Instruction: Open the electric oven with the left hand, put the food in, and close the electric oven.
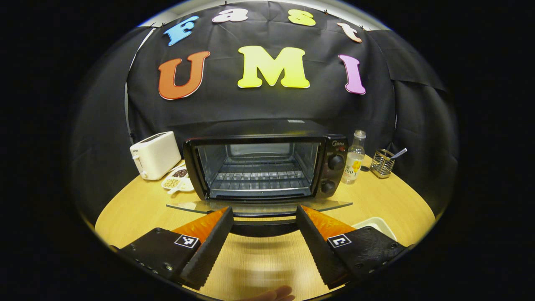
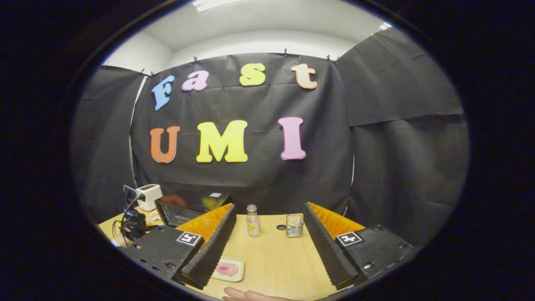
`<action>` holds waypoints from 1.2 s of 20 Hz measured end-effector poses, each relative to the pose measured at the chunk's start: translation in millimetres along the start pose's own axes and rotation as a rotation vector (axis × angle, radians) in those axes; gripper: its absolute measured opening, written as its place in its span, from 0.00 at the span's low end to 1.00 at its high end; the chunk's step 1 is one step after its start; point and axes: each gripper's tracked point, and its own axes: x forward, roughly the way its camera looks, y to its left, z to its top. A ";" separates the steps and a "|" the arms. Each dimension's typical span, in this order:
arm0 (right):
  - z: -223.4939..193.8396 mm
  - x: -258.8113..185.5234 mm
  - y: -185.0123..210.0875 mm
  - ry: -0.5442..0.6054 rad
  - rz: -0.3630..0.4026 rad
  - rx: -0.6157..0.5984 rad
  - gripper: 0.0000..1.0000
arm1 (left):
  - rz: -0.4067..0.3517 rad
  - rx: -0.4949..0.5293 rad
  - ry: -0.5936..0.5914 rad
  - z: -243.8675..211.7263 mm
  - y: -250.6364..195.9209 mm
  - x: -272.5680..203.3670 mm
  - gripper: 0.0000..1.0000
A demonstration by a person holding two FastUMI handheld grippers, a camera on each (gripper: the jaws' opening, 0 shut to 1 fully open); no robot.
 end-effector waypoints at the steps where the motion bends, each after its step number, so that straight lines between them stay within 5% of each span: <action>1: -2.4 1.2 0.5 0.006 0.000 0.002 1.00 | -0.001 0.003 0.013 -9.1 -1.1 -1.5 0.96; 9: -13.6 6.8 5.1 0.039 0.005 0.002 1.00 | -0.004 -0.008 0.168 -92.0 -4.3 7.1 0.96; 17: -43.2 22.0 21.6 0.121 0.027 -0.037 1.00 | 0.014 0.001 0.086 -79.1 -1.1 -3.1 0.96; 24: -136.9 62.0 46.1 0.368 0.060 -0.123 1.00 | 0.005 -0.028 -0.061 -26.3 -6.6 -52.6 0.96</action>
